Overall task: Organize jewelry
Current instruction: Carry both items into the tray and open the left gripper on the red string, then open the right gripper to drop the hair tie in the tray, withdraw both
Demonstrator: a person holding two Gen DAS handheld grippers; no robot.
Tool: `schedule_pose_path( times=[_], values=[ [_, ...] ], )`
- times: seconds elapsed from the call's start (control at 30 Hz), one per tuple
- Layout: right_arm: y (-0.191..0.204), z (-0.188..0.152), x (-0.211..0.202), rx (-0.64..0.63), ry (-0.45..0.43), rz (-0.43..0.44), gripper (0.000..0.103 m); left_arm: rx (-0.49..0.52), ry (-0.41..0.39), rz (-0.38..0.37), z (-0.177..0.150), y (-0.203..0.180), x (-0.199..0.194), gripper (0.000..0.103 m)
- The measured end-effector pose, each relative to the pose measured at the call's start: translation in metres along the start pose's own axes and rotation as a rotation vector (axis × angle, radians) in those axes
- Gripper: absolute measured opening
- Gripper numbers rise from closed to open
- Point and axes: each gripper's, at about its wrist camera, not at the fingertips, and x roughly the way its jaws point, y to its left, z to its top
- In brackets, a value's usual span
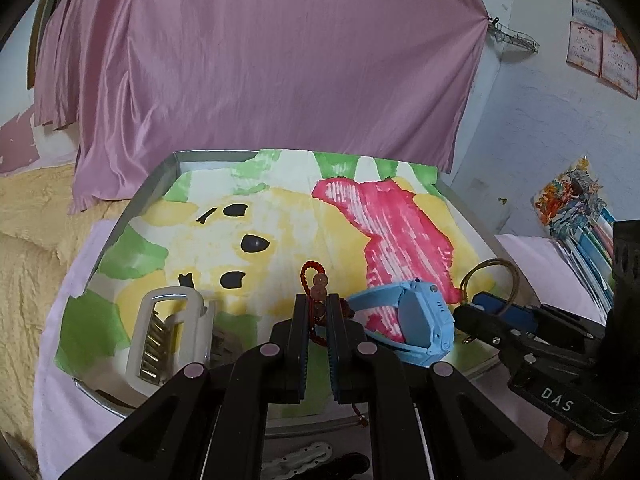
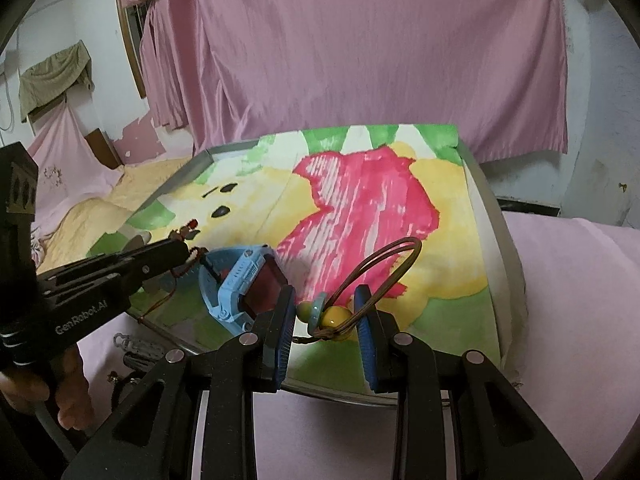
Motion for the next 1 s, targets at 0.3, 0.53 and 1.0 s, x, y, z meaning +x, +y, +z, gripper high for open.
schedule_pose_path(
  times=[0.3, 0.53, 1.0],
  values=[
    [0.0, -0.005, -0.006, 0.013, 0.016, -0.011, 0.045, -0.003, 0.014, 0.001, -0.003, 0.001, -0.001, 0.009],
    [-0.008, -0.016, -0.033, 0.052, -0.057, -0.019, 0.049, -0.016, -0.039, -0.022, -0.009, 0.002, -0.02, 0.028],
    [0.004, -0.046, -0.107, 0.047, -0.358, -0.036, 0.092, -0.043, -0.263, 0.013, -0.036, 0.008, -0.095, 0.098]
  ],
)
